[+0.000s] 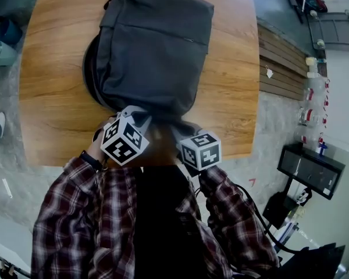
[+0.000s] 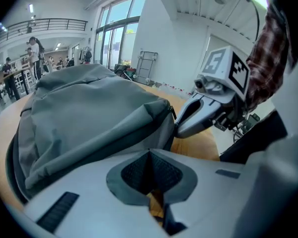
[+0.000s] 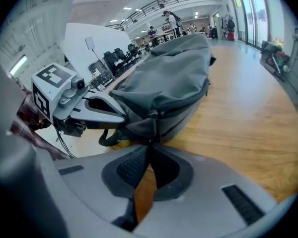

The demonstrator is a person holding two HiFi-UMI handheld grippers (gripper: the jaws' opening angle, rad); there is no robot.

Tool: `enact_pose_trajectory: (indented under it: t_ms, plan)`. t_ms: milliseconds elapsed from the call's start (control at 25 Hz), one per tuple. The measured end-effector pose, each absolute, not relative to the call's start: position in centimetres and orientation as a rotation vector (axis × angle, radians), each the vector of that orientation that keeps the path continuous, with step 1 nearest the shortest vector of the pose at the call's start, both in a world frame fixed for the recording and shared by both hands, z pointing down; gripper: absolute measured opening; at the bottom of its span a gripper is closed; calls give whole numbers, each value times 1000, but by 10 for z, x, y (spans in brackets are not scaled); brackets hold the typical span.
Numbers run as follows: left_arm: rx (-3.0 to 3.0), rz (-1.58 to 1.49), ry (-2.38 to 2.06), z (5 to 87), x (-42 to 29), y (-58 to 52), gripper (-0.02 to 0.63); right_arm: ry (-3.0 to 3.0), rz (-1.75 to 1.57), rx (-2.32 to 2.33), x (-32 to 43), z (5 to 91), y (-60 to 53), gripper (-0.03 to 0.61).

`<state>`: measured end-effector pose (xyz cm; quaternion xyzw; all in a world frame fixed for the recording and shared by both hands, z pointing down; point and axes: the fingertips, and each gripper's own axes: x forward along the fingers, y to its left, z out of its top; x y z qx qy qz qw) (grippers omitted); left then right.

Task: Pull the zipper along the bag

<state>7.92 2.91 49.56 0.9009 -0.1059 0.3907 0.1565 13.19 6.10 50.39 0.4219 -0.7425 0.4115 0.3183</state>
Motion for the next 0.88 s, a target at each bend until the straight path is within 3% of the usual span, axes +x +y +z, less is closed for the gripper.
enact_pose_trajectory:
  t_ms: [360, 640, 880]
  plan:
    - [2497, 1078, -266, 499, 61, 34, 6, -1935, 1053, 1009, 191, 509, 29, 18]
    - [2266, 542, -398, 414, 38, 11, 6, -2079, 982, 850, 91, 478, 50, 14]
    - [2309, 840, -511, 437, 39, 30, 6, -2075, 1068, 905, 27, 487, 55, 14]
